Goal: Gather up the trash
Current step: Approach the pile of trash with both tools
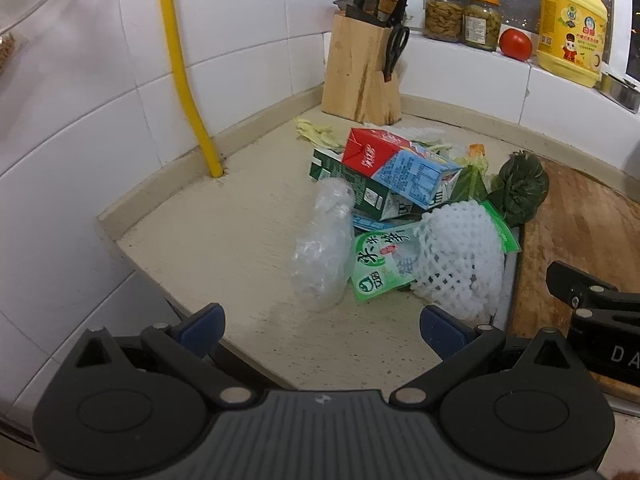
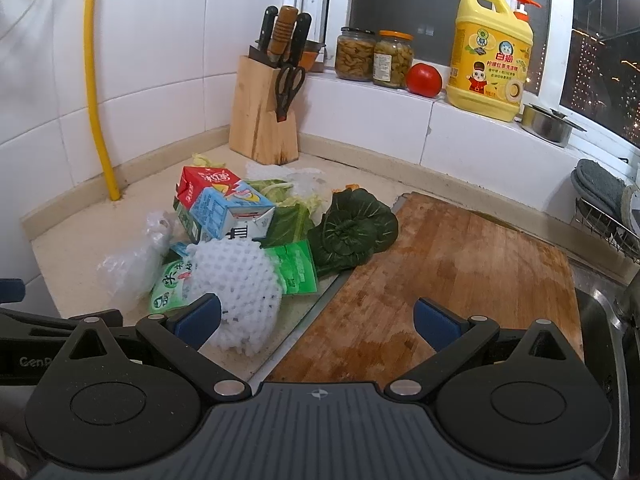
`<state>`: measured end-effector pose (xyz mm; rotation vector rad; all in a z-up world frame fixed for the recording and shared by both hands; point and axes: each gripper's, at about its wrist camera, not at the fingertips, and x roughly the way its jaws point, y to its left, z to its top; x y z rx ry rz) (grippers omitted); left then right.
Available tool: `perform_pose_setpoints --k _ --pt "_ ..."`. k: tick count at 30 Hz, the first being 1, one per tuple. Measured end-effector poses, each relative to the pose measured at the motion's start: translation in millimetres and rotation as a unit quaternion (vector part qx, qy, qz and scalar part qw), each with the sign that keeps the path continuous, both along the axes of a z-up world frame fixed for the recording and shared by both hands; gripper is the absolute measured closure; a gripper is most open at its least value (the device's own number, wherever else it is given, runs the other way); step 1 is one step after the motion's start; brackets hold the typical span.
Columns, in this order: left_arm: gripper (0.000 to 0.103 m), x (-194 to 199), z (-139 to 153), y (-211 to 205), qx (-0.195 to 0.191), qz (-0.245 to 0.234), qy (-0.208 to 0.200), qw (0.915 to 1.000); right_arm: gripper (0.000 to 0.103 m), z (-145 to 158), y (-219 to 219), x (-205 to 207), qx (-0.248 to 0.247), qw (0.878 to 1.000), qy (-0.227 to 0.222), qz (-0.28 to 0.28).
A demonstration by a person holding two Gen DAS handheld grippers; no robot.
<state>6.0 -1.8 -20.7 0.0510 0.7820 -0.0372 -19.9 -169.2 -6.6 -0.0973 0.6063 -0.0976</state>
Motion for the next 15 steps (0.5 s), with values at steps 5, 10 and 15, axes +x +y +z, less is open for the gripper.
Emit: perform_pose_setpoints --k 5,10,15 --pt "0.002 5.8 0.7 -4.1 -0.001 0.001 0.002 1.0000 0.000 0.8 -5.6 8.8 0.002 1.000 -0.002 0.006" --pt "0.002 16.7 2.8 -7.5 0.003 0.015 0.001 0.9999 0.000 2.2 -11.3 22.3 0.007 1.000 -0.001 0.022" --pt "0.002 30.0 0.6 -14.6 0.004 0.022 0.008 0.9997 0.000 2.8 -20.8 39.8 0.012 0.999 0.005 0.034"
